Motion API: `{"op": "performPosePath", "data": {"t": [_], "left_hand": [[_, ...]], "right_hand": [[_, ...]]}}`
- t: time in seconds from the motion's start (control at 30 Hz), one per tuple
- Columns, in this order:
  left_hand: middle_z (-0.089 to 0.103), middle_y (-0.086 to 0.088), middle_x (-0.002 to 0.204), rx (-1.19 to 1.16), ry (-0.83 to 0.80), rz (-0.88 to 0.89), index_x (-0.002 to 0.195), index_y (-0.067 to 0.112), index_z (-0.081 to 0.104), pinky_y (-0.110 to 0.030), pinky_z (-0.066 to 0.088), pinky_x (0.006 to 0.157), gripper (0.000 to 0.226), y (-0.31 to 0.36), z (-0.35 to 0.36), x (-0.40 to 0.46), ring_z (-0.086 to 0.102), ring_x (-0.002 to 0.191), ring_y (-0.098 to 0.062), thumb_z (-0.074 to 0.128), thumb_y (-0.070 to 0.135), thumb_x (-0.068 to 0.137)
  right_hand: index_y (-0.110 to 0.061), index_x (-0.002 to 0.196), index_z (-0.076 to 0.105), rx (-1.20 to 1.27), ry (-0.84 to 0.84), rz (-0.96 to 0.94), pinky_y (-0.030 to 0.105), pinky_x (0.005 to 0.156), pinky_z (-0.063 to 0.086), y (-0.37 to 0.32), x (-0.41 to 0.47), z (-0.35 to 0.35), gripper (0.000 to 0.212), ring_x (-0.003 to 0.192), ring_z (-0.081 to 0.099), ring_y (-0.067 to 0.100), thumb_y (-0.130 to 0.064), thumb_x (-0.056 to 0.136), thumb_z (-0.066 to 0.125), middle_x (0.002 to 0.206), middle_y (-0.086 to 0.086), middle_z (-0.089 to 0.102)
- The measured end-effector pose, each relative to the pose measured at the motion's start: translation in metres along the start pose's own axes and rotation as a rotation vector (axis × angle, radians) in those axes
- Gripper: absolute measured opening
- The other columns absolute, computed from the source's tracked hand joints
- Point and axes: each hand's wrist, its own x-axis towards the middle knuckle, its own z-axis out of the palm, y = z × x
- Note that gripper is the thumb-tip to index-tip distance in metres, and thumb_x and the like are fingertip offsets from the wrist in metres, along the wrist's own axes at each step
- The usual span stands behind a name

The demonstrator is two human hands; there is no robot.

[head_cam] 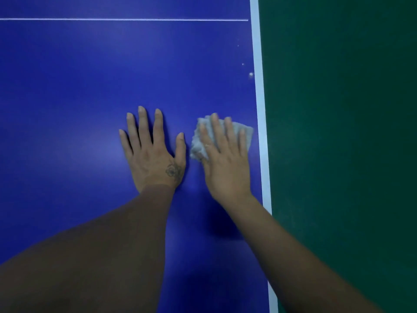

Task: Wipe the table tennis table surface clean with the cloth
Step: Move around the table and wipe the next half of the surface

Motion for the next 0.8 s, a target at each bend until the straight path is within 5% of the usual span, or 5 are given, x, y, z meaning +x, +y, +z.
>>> {"op": "performPosePath", "data": {"t": [0.1, 0.3, 0.6, 0.7, 0.8], "left_hand": [[0.02, -0.009, 0.176, 0.001, 0.017, 0.013, 0.166, 0.02, 0.032, -0.055, 0.01, 0.132, 0.071, 0.0, 0.001, 0.0, 0.01, 0.164, -0.032, 0.038, 0.059, 0.107], [0.017, -0.008, 0.177, -0.012, -0.004, 0.015, 0.167, 0.021, 0.029, -0.056, 0.009, 0.132, 0.071, 0.0, 0.002, -0.001, 0.006, 0.165, -0.031, 0.038, 0.059, 0.108], [0.02, -0.01, 0.176, -0.019, 0.022, 0.025, 0.166, 0.018, 0.034, -0.059, 0.013, 0.13, 0.069, 0.001, 0.003, 0.0, 0.011, 0.164, -0.033, 0.041, 0.055, 0.108], [0.017, -0.009, 0.177, -0.01, -0.01, 0.015, 0.167, 0.019, 0.03, -0.058, 0.011, 0.131, 0.071, 0.001, 0.002, 0.0, 0.007, 0.165, -0.032, 0.041, 0.056, 0.107], [0.016, -0.009, 0.177, -0.007, -0.015, 0.016, 0.167, 0.019, 0.029, -0.058, 0.011, 0.131, 0.071, 0.001, 0.003, 0.0, 0.006, 0.165, -0.032, 0.042, 0.055, 0.107]], "right_hand": [[-0.02, 0.169, 0.027, -0.049, 0.014, -0.199, 0.058, 0.131, 0.014, 0.031, 0.047, -0.003, 0.061, 0.163, 0.019, 0.036, -0.029, 0.109, 0.035, 0.176, 0.009, 0.024], [-0.029, 0.172, 0.013, 0.172, 0.078, 0.522, 0.056, 0.133, 0.001, 0.079, 0.138, -0.031, 0.059, 0.165, 0.0, 0.033, -0.044, 0.116, 0.028, 0.179, 0.004, 0.01], [-0.021, 0.168, 0.031, -0.007, 0.009, -0.218, 0.058, 0.131, 0.014, 0.03, 0.092, -0.005, 0.059, 0.163, 0.018, 0.035, -0.029, 0.11, 0.042, 0.176, 0.008, 0.025], [-0.021, 0.168, 0.026, -0.038, 0.071, 0.052, 0.06, 0.127, 0.021, 0.072, 0.172, -0.018, 0.059, 0.16, 0.024, 0.038, -0.027, 0.109, 0.034, 0.174, 0.011, 0.026], [-0.027, 0.171, 0.016, 0.078, 0.088, 0.47, 0.057, 0.133, 0.003, 0.095, 0.208, -0.036, 0.058, 0.165, 0.002, 0.034, -0.038, 0.116, 0.029, 0.179, 0.006, 0.01]]}}
